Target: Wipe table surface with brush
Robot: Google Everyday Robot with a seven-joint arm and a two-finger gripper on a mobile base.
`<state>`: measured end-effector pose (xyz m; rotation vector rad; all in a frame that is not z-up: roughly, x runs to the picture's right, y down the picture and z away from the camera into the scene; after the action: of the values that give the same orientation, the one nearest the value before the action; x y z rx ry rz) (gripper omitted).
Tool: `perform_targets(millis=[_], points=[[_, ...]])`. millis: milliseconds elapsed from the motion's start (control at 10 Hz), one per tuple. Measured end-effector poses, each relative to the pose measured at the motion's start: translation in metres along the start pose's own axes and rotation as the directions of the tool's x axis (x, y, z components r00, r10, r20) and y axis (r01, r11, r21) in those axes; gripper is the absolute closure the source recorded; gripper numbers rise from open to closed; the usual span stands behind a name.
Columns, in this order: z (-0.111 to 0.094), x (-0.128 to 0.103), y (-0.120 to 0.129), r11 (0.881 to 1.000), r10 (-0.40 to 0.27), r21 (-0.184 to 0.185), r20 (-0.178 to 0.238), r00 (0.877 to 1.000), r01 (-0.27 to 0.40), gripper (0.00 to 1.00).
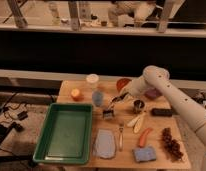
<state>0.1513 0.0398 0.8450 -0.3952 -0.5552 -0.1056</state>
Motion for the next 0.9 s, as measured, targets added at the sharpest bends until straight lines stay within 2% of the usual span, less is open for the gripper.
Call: perform_targets(millis=[500, 900], points=[[-0.027, 0.052, 0.007, 0.996, 0.084, 0.046, -0.084, 0.993, -0.081, 1.00], [-0.019, 0.068, -0.020, 0.994, 0.097, 0.058, -0.116, 0.988, -0.091, 1.00]])
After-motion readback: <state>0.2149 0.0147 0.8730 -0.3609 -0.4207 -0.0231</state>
